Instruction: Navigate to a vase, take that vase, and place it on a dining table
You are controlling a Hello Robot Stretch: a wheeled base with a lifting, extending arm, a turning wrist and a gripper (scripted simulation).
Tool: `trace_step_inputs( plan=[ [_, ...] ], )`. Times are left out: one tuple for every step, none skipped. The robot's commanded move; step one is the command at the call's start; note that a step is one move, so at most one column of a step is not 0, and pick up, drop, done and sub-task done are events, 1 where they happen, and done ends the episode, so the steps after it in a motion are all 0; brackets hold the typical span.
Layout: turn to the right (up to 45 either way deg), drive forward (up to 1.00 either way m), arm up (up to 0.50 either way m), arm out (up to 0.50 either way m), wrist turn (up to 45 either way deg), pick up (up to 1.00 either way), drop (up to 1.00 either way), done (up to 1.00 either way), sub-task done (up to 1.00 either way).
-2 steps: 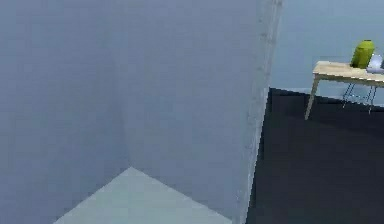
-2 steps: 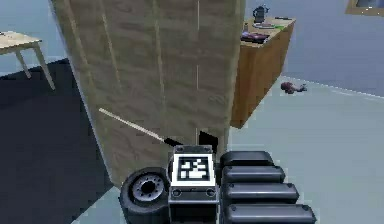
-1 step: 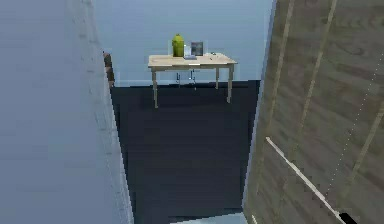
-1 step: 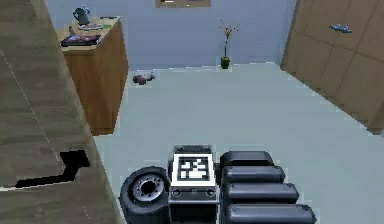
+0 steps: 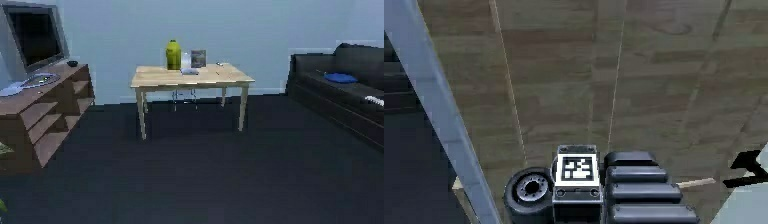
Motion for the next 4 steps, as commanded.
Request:
trace_step_inputs(
  plan=[
    [0.0, 1.00, 0.00, 0.00, 0.0, 0.00, 0.00, 0.00, 0.00],
    [3.0, 0.00, 0.00, 0.00, 0.0, 0.00, 0.00, 0.00, 0.00],
    [0.0, 0.95, 0.00, 0.00, 0.0, 0.00, 0.00, 0.00, 0.00],
    [45.0, 0.00, 0.00, 0.00, 0.0, 0.00, 0.00, 0.00, 0.00]
  ],
)
